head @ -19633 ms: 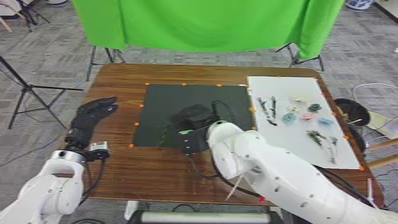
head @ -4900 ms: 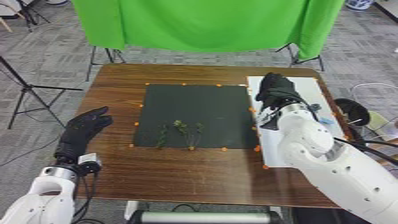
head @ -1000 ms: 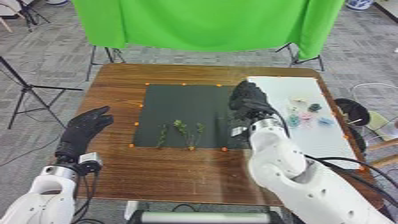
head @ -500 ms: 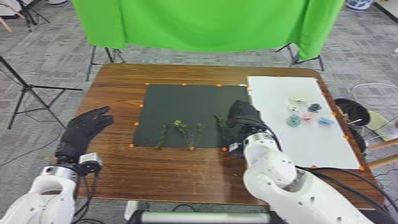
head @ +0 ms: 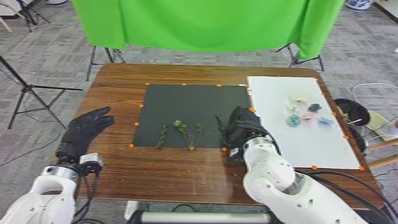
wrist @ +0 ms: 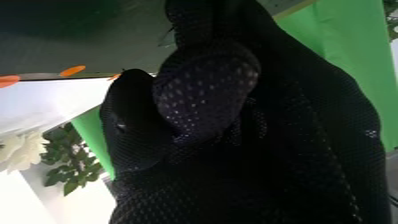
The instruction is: Arrange flowers
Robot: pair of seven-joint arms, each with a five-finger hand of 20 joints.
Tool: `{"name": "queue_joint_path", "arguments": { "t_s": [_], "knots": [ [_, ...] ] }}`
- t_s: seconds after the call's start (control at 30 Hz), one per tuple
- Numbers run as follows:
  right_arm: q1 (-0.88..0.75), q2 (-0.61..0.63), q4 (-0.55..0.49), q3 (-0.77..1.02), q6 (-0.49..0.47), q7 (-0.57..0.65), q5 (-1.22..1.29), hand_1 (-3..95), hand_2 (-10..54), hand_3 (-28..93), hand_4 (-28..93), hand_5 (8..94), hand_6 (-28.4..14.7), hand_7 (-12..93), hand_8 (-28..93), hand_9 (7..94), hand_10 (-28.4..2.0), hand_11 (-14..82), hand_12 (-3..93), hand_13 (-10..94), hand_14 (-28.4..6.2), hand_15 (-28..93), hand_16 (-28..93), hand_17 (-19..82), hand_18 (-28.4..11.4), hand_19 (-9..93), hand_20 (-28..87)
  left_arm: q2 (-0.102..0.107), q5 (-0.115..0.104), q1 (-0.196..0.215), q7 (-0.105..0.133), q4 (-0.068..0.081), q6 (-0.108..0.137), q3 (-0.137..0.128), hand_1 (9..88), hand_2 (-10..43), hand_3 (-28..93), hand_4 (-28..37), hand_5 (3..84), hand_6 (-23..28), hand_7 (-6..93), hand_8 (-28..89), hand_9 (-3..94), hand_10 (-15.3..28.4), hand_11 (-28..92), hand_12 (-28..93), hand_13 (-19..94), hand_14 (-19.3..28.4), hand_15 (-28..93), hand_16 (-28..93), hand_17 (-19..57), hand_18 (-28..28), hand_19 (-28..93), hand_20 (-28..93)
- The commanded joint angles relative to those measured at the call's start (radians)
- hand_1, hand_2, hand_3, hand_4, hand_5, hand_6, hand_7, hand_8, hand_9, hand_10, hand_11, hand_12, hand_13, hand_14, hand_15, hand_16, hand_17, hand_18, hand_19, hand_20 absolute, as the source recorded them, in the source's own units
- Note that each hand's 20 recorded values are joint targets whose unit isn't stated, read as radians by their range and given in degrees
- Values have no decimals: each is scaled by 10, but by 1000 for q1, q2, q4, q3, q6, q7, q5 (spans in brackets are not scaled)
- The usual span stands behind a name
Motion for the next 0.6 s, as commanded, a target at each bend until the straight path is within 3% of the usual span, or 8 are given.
{"name": "queue_joint_path", "arguments": {
  "t_s": [0.03,0.6],
  "knots": [
    [-13,-4,5,0,-25,16,26,570,-95,657,82,789,-29,210,113,934,-109,122,327,937,-8,548,236,741,-48,847,431,-4,-5,0,-15,3,-19,10,272,-94,703,-210,480,21,158,-73,478,126,207,138,370,157,183,13,61,124,110,185],
    [-18,10,-4,7,-73,1,30,523,-95,605,12,715,-11,196,99,914,-97,80,369,937,-12,526,257,721,-59,864,431,-4,-3,8,-21,1,-21,3,269,-90,705,-210,480,22,156,-72,479,127,207,139,369,158,182,14,60,125,109,184]
  ]
}}
